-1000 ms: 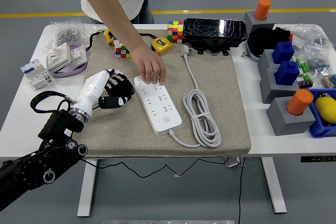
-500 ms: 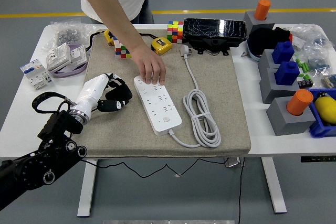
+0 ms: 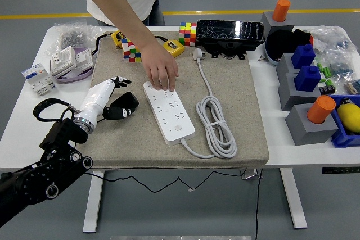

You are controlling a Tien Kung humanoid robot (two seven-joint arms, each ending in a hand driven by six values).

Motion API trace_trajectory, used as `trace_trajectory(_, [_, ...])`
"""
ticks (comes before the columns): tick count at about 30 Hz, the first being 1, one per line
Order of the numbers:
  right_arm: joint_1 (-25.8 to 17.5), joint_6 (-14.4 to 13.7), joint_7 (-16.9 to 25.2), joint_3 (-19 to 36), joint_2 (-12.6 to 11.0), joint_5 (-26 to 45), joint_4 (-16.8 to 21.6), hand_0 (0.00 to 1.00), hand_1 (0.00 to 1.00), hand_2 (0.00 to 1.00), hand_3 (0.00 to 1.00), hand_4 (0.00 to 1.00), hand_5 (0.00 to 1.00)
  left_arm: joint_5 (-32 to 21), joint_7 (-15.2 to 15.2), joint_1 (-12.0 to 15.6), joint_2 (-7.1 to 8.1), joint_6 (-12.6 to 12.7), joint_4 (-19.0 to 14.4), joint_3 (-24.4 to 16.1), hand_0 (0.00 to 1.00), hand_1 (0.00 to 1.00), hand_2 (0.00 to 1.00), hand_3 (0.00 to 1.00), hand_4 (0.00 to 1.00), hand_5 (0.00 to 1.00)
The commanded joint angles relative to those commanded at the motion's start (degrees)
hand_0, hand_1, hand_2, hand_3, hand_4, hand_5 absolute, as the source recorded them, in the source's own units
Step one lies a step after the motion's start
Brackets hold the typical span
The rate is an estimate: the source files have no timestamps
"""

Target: Put the plug near the board,insert it into the board,press the button,pull the plug out

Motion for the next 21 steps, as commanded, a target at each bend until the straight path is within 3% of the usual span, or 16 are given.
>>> trace_trajectory(4, [0.0, 0.0, 0.0, 0.0, 0.0, 0.0, 0.0, 0.527, 0.627, 0.592, 0.535, 0.875, 0.402, -0.7, 0.0, 0.5, 0.22, -0.4, -1.5, -1.2, 0.710, 0.805, 0.806, 0.785, 0.981, 0.157])
trace_trajectory(5, [0.0, 0.0, 0.0, 0.0, 0.0, 0.0, -0.1, 0.527, 0.627, 0.591, 0.535, 0.875, 0.402, -1.4, -0.2, 0.6, 0.31, -0.4, -2.1, -1.6, 0.724, 0.819, 0.825, 0.788, 0.998, 0.265])
trace_trajectory(7, [0.0, 0.0, 0.0, -0.1, 0.0, 0.0, -0.1, 0.527, 0.627, 0.591, 0.535, 0.875, 0.402, -2.6, -0.7, 0.8, 0.49, -0.4, -3.2, -2.2, 0.724, 0.819, 0.825, 0.788, 0.998, 0.265])
trace_trajectory(10, [0.0, 0.0, 0.0, -0.3, -0.1, 0.1, 0.0, 0.527, 0.627, 0.591, 0.535, 0.875, 0.402, -6.1, -3.9, 1.2, 0.82, 0.2, -5.1, -3.7, 0.724, 0.819, 0.825, 0.788, 0.998, 0.265])
trace_trajectory(11, [0.0, 0.0, 0.0, -0.4, -0.1, 0.0, 0.0, 0.527, 0.627, 0.592, 0.535, 0.875, 0.402, -7.3, -5.1, 1.3, 0.92, 0.4, -5.5, -4.2, 0.751, 0.829, 0.828, 0.790, 0.998, 0.307])
trace_trajectory(16, [0.1, 0.0, 0.0, -0.6, -0.3, 0.1, 0.0, 0.527, 0.627, 0.592, 0.535, 0.875, 0.402, -15.0, -13.3, 1.6, 1.34, 2.3, -7.0, -6.2, 0.751, 0.829, 0.828, 0.790, 0.998, 0.307])
trace_trajectory(17, [0.1, 0.0, 0.0, -0.6, -0.3, 0.1, 0.0, 0.528, 0.627, 0.592, 0.535, 0.875, 0.403, -15.9, -14.3, 1.6, 1.37, 2.4, -7.0, -6.5, 0.753, 0.821, 0.818, 0.783, 0.998, 0.375])
trace_trajectory(21, [0.2, 0.0, 0.0, -0.8, -0.3, 0.2, 0.0, 0.528, 0.627, 0.592, 0.535, 0.875, 0.403, -20.8, -16.6, 1.9, 1.50, 2.6, -7.3, -7.6, 0.753, 0.821, 0.818, 0.783, 0.998, 0.375])
